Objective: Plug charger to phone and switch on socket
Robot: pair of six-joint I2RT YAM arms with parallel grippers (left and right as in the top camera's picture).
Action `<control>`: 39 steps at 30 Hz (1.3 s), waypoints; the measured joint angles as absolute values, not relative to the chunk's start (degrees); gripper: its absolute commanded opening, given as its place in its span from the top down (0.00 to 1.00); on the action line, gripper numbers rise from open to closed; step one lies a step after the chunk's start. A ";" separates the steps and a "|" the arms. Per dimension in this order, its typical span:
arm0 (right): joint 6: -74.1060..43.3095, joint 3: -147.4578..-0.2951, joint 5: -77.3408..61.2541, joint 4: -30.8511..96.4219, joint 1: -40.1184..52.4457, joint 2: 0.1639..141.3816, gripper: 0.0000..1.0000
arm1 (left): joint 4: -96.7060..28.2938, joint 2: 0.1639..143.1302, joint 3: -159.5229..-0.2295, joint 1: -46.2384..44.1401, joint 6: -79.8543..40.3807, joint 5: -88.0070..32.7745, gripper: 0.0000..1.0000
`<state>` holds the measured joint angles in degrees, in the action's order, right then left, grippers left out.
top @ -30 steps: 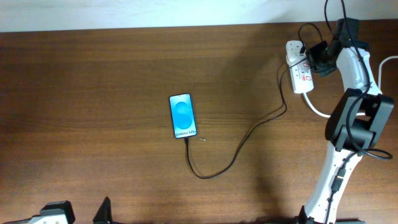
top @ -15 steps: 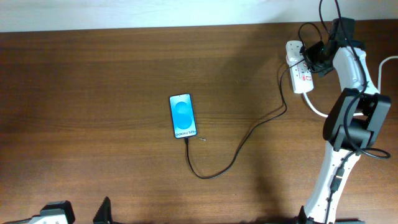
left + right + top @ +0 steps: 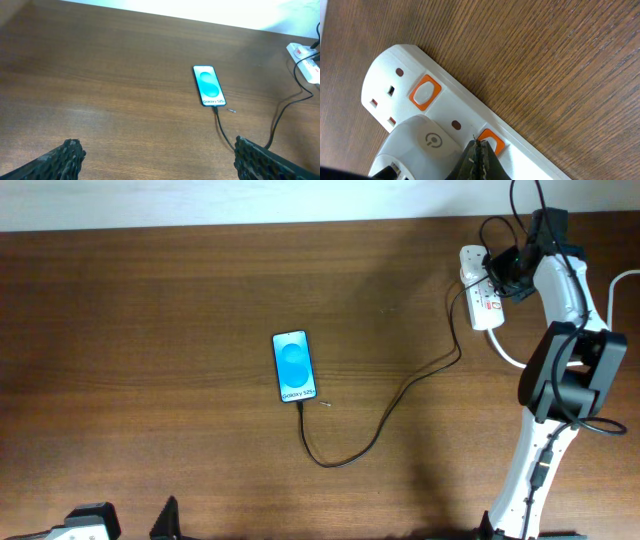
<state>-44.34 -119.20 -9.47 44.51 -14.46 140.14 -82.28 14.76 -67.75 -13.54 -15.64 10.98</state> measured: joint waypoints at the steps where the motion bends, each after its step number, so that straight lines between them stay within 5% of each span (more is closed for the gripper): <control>1: -44.34 -119.37 -9.17 44.69 -14.33 140.22 0.96 | -82.28 14.76 -67.75 -13.56 -15.64 10.98 0.01; 25: -42.81 -120.73 -4.16 51.86 -12.14 139.81 0.96 | -82.28 14.76 -67.75 -13.56 -15.64 10.98 0.01; 39: -32.47 -118.80 -2.81 67.72 -25.39 128.29 0.96 | -82.28 14.76 -67.70 -13.56 -15.64 10.98 0.01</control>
<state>-32.47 -118.80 -2.81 67.72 -25.39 128.29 -82.28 14.76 -67.70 -13.56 -15.64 10.98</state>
